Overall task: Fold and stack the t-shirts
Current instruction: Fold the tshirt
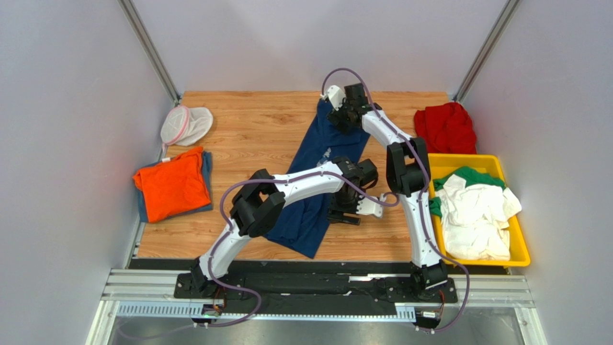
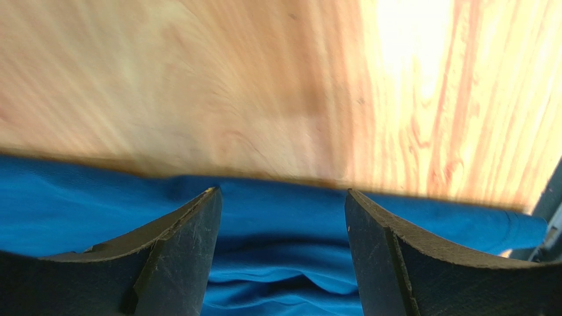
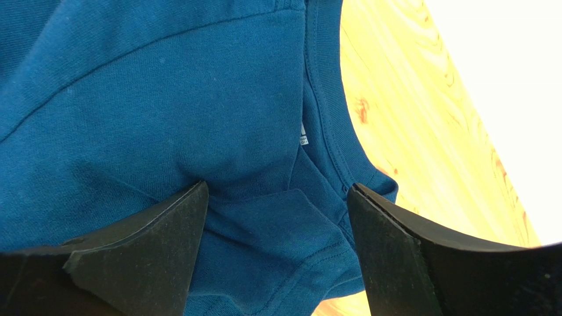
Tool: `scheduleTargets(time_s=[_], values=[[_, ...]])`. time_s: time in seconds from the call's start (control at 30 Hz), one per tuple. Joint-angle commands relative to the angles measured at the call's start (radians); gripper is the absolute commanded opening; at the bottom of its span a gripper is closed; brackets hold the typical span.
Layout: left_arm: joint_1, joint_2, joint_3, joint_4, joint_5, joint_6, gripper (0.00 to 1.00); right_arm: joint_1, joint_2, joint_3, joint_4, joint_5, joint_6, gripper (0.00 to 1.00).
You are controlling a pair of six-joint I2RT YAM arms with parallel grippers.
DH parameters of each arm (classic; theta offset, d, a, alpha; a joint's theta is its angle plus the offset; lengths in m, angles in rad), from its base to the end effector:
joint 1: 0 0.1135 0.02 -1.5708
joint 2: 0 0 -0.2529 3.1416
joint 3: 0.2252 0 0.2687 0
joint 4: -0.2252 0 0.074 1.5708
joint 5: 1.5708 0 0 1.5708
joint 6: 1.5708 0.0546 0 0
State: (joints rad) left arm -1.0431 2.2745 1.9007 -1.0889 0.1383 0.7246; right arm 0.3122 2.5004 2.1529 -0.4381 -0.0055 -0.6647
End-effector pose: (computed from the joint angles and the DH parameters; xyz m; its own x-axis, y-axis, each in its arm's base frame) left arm 0.2267 -0.4040 0.1392 0.1973 0.9652 -0.1716 0.9782 -0.2055 -0.0311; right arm 0.5521 0.1785 0.1410 -0.3380 -0.7572 -0.5588 -0.6598 0.6141 -0.4330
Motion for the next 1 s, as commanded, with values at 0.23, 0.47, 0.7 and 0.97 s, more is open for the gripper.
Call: scheduleTargets(time_s=[0.23,0.47,0.7,0.97], values=[[-0.008,-0.153,-0.020,0.092,-0.086,-0.062,0.78,0.016,-0.169,-0.146,0.163,0.043,0.040,0.83],[-0.006,-0.369,-0.266,0.159,-0.230,-0.079,0.78,0.016,-0.331,-0.293,0.167,0.105,0.053,0.85],[0.032,-0.507,-0.514,0.213,-0.270,-0.083,0.78,0.018,-0.468,-0.425,0.125,0.088,0.099,0.88],[0.071,-0.586,-0.695,0.277,-0.249,-0.079,0.78,0.030,-0.460,-0.430,0.084,0.079,0.097,0.89]])
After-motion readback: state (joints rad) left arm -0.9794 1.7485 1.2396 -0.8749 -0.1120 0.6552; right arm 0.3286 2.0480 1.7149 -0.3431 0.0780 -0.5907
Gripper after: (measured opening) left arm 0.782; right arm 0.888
